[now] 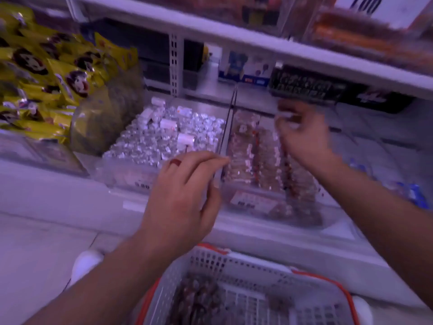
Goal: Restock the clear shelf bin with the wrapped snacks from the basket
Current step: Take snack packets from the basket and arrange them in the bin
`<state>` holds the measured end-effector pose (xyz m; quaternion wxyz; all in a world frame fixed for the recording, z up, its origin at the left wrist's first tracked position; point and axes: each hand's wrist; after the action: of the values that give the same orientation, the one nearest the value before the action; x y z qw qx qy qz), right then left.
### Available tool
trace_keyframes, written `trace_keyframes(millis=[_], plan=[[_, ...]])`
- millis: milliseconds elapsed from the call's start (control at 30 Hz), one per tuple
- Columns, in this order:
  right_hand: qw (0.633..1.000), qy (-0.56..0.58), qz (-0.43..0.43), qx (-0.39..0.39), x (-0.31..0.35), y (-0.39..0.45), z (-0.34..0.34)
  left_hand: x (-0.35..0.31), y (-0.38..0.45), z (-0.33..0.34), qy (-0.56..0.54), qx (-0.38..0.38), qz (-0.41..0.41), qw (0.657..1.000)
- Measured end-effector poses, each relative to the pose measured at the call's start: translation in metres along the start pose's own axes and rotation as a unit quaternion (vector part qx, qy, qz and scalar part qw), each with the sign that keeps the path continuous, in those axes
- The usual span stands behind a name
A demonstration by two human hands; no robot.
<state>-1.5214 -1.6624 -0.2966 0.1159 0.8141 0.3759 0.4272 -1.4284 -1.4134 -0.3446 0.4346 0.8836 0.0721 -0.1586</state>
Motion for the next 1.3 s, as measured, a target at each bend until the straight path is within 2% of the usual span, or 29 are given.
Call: trace_keyframes(millis=[67,100,133,200,233,300,333,367,400,467,633,700,767,833,900,967,1100,1133,1200,1300], plan=[[0.991,0.104,-0.028,-0.085,0.015,-0.06,-0.024,-0.003,-0.028,0.003,-0.004,0.05,0.063,0.997],[0.989,0.119,-0.048,-0.076,0.017,-0.1,-0.026,-0.004,-0.049,0.007,-0.017,0.116,0.071,0.991],[0.99,0.123,-0.06,-0.028,0.014,-0.146,-0.02,-0.003,-0.075,0.012,-0.033,0.205,0.061,0.976],[0.978,0.109,-0.037,0.173,-0.003,-0.24,0.008,0.003,-0.132,0.016,-0.03,0.407,0.01,0.913],[0.953,0.079,0.002,0.293,-0.017,-0.283,0.027,0.011,-0.161,0.016,-0.005,0.492,-0.004,0.871],[0.855,0.028,0.107,0.507,-0.06,-0.349,0.066,0.025,-0.205,0.012,0.058,0.58,0.02,0.812],[0.806,0.016,0.16,0.569,-0.082,-0.373,0.086,0.031,-0.218,0.01,0.086,0.598,0.037,0.796],[0.777,0.001,0.215,0.592,-0.099,-0.387,0.103,0.037,-0.225,0.009,0.109,0.608,0.05,0.785],[0.767,-0.018,0.271,0.581,-0.109,-0.397,0.119,0.042,-0.229,0.01,0.123,0.617,0.06,0.775],[0.782,-0.058,0.339,0.52,-0.116,-0.412,0.155,0.049,-0.228,0.018,0.134,0.613,0.065,0.776],[0.79,-0.124,0.43,0.419,-0.076,-0.441,0.239,0.055,-0.205,0.026,0.102,0.596,0.008,0.796],[0.78,-0.178,0.453,0.394,-0.059,-0.442,0.258,0.058,-0.199,0.024,0.093,0.592,-0.021,0.8],[0.79,-0.202,0.447,0.369,-0.055,-0.445,0.262,0.059,-0.197,0.022,0.086,0.589,-0.034,0.803],[0.81,-0.186,0.432,0.35,-0.059,-0.452,0.257,0.058,-0.198,0.021,0.078,0.587,-0.037,0.805],[0.815,-0.159,0.444,0.336,-0.066,-0.455,0.25,0.057,-0.199,0.02,0.077,0.587,-0.036,0.805],[0.8,-0.149,0.481,0.327,-0.075,-0.453,0.247,0.056,-0.2,0.019,0.076,0.589,-0.034,0.804],[0.727,-0.185,0.559,0.353,-0.088,-0.446,0.241,0.053,-0.203,0.018,0.07,0.589,-0.029,0.804],[0.713,-0.164,0.579,0.359,-0.087,-0.443,0.242,0.052,-0.202,0.018,0.075,0.589,-0.028,0.804],[0.7,-0.097,0.606,0.364,-0.081,-0.436,0.253,0.049,-0.203,0.019,0.089,0.594,-0.022,0.799],[0.712,-0.148,0.555,0.403,-0.064,-0.424,0.274,0.045,-0.204,0.022,0.113,0.607,-0.018,0.787]])
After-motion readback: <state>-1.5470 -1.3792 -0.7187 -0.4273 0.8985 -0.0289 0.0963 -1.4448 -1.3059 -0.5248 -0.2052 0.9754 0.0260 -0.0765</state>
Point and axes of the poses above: each hand's wrist, its own y-axis towards the middle knuckle, its own z-axis out of the palm, x = y × z, and after that the axes turned 2 degrees about z, right-handed
